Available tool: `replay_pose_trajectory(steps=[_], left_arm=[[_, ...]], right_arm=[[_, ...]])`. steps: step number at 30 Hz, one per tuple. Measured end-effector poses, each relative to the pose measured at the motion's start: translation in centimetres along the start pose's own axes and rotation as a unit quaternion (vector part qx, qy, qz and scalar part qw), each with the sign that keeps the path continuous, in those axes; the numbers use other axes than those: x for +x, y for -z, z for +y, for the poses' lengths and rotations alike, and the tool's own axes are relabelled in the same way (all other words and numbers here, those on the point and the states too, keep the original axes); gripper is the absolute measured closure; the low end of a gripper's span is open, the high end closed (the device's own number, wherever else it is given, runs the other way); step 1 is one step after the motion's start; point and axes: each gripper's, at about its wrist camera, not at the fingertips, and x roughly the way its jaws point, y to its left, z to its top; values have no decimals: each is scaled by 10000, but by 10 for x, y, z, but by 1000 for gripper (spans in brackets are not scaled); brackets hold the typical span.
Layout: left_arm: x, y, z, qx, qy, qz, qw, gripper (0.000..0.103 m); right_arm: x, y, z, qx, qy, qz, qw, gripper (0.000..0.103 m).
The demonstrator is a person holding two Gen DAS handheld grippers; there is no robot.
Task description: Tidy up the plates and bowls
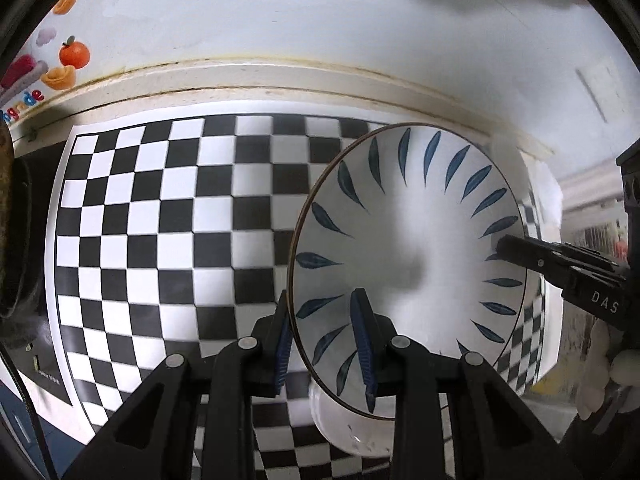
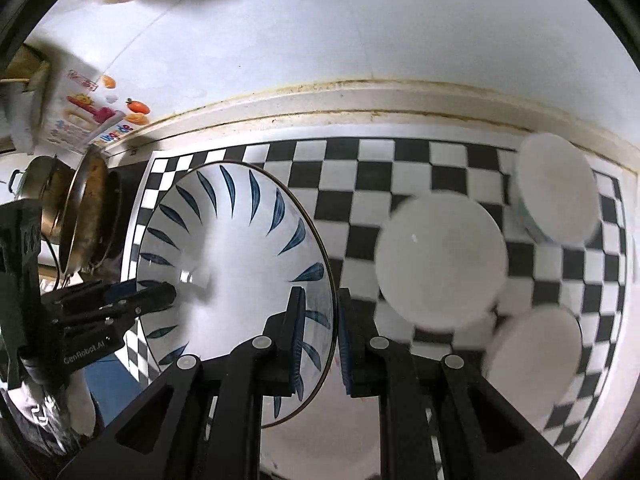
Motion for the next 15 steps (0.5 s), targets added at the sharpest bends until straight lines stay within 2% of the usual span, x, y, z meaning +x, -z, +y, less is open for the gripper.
replay_pose_trajectory(steps=[7,15], left_arm=[[13,36,-25,234,44,268,9994,78],[46,76,-37,304,-54,709,9970,78]], right_arm=[[-20,66,-20,149,-10,6,9999,86],[9,134,-44,493,-122,370,9980,86]])
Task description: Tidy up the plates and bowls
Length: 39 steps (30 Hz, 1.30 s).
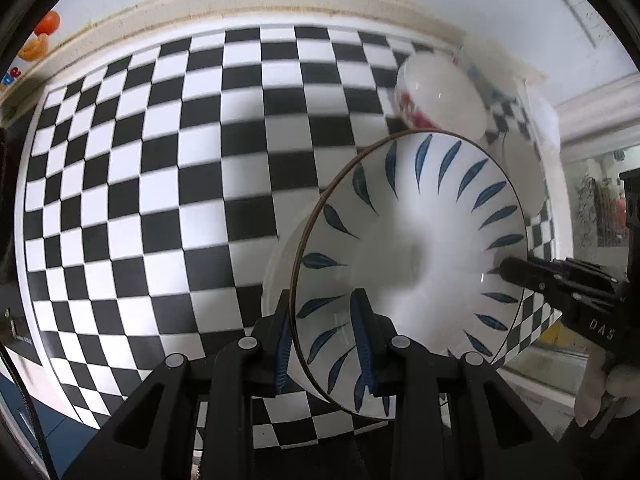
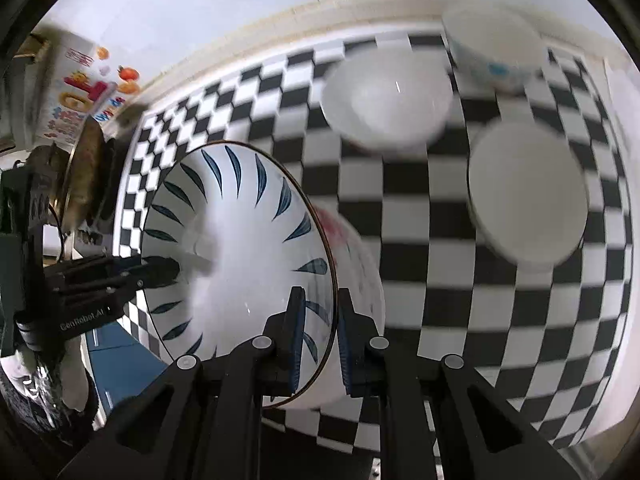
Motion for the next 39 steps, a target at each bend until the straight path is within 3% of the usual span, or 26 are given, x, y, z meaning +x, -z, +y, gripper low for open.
replay_pose_trajectory(steps=[11,39], left_arm=[[36,8,-7,65,-200,299,9993,78],[58,8,-7,-123,-320,409,9986,78]], right_arm=[[33,30,-22,232,59,213,9995,86],[65,23,-15,226,340,409,9983,86]])
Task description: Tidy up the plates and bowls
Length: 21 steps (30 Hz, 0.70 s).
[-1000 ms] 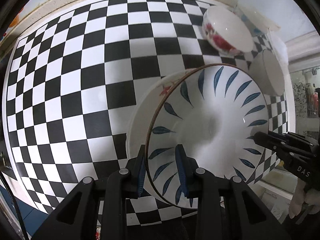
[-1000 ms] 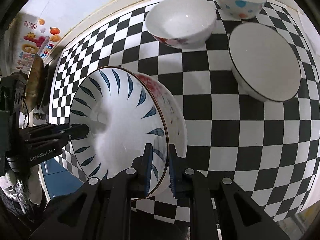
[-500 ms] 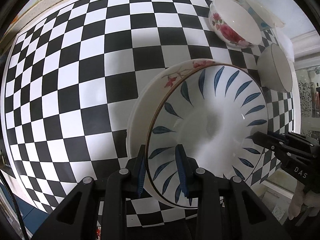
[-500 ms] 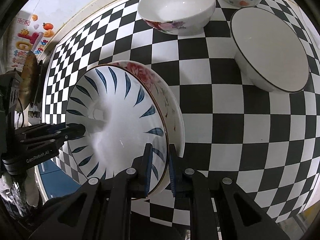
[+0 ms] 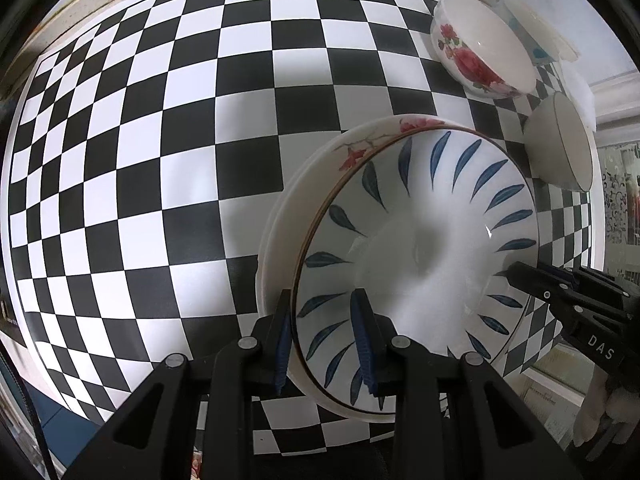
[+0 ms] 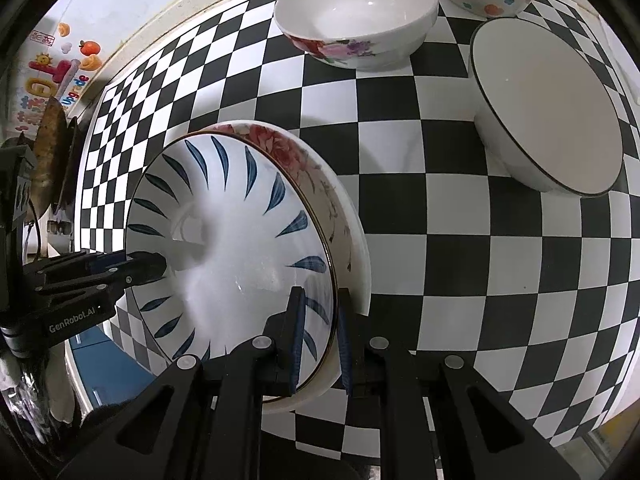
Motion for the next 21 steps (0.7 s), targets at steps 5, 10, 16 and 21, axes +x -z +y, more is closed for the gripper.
replay_pose_trajectory(steps=[5,10,16,21], left_arm=[[-1,1,7,-187,38,-11,9998,78],[-1,1,16,-454,152,2,9989,78],[-2,1,23,-639,157,-22,9978,78],[-4,1,28,-728,174,-37,9972,78]], right_arm=[[1,-2,-2,50,-43,49,10000,84],[2,-7,-4,77,-103,159,9998,84],[1,-8,-12,85,-317,231,9992,84],[-1,-7,-14,101,-373,226,9990,84]])
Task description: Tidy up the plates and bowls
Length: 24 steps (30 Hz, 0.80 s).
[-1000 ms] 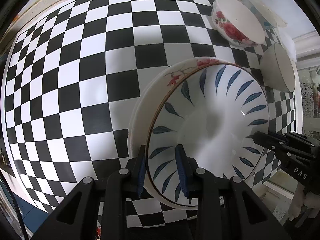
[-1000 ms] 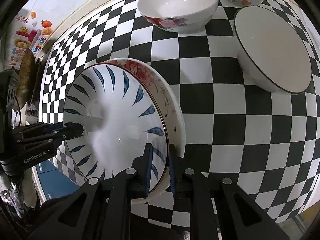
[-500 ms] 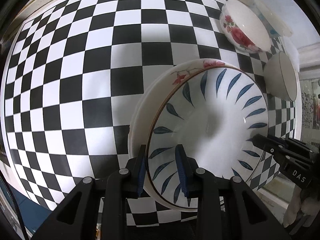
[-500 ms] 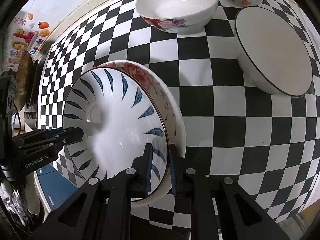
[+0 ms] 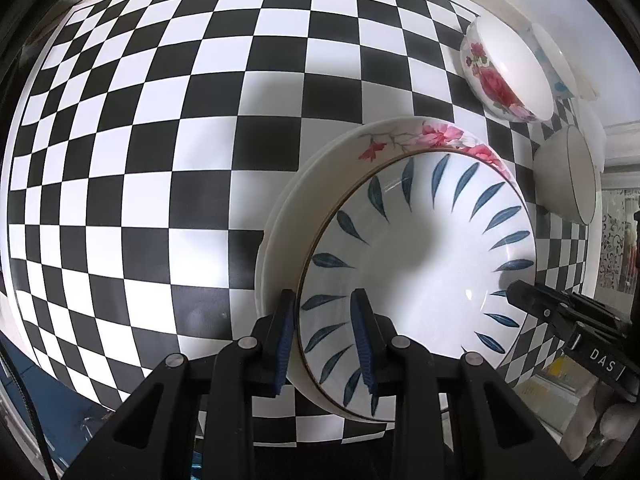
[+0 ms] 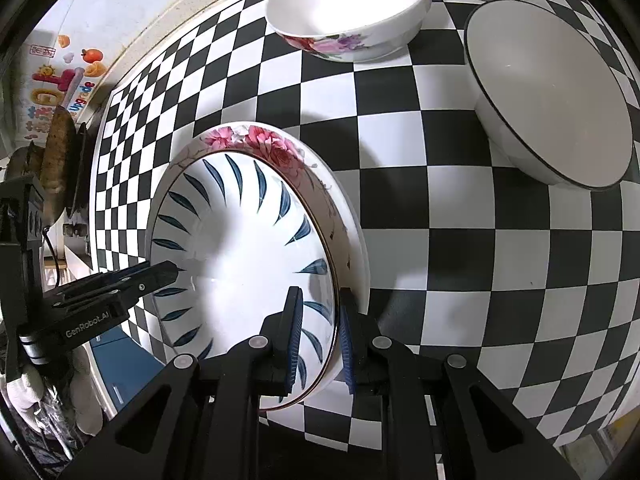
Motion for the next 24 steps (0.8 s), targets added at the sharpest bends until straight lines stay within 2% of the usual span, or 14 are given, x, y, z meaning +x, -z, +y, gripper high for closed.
replay_pose_trajectory(steps=[8,14,19,22,24], left_arm=[[-7,-1,7,6,48,-71,10000,78],[-26,11,6,63,89,-304,9995,78],[-66,35,0,255,-20,-786,9966,77],[-99,56,-3,377,-140,-1187,9921,77],[-115,69,-8,419,-175,-1410,9890,77]], right_arm=[[-3,5,1,92,77,-58,9999,84],[-13,9,5,136,240,-213,9994,83],[-42,23,26,-56,636,-597,9962,84],[-65,42,48,-184,834,-875,9925,83],[-82,59,62,-285,947,-1084,9892,78]])
